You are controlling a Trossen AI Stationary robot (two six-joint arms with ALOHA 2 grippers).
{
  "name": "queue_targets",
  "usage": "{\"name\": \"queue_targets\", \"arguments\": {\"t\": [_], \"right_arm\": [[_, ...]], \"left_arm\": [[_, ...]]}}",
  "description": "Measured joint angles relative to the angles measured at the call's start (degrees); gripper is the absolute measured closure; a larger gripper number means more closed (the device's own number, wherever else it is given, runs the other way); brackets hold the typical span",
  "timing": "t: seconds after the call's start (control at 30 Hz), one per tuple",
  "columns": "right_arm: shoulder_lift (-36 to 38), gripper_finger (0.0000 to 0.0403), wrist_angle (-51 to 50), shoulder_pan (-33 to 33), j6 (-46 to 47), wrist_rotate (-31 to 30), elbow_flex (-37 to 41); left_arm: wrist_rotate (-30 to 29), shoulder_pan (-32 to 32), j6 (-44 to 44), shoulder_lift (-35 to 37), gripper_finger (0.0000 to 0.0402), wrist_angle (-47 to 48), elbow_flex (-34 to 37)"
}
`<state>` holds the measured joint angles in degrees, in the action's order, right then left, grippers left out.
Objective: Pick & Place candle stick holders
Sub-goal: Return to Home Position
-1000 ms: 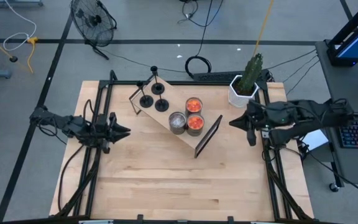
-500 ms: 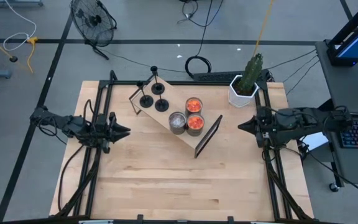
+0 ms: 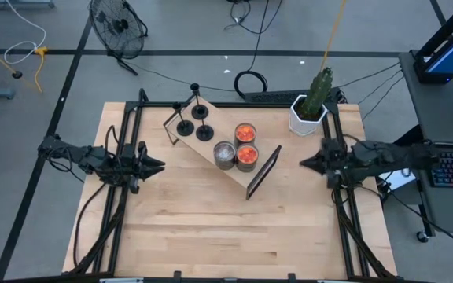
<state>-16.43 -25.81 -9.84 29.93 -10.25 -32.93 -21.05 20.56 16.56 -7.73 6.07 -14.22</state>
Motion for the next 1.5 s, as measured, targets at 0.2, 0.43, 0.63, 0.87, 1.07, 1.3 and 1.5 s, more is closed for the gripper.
{"name": "queue_targets", "arguments": {"t": [0.2,0.43,0.63,0.87,1.07,1.3,1.5], "right_arm": [[0.5,0.0403,22.9,0.0,-4.8,17.0,12.3],[6.0,0.0403,25.1,1.2,2.7,17.7,18.9],[12.9,0.0403,25.2,3.3,-1.4,17.8,19.2],[16.3,0.0403,22.6,4.2,-3.4,18.1,19.3],[16.2,0.0403,28.8,4.2,-3.6,18.3,22.3],[16.2,0.0403,34.7,4.2,-0.7,19.6,28.7],[16.3,0.0403,35.9,4.2,0.7,20.2,30.2]], "left_arm": [[0.0,0.0,-0.4,0.0,0.0314,0.0,0.0],[-1.9,0.0,-0.6,0.0,0.0314,0.0,0.0],[-1.9,0.0,-0.9,0.0,0.0314,0.2,0.0],[-3.3,0.0,-1.0,0.0,0.0314,1.8,0.0],[-4.5,0.0,-2.5,0.0,0.0314,0.2,0.0],[-4.5,0.0,-3.0,0.0,0.0314,-2.4,0.9],[-5.1,-0.2,-3.7,0.0,0.0314,-14.2,9.6]]}}
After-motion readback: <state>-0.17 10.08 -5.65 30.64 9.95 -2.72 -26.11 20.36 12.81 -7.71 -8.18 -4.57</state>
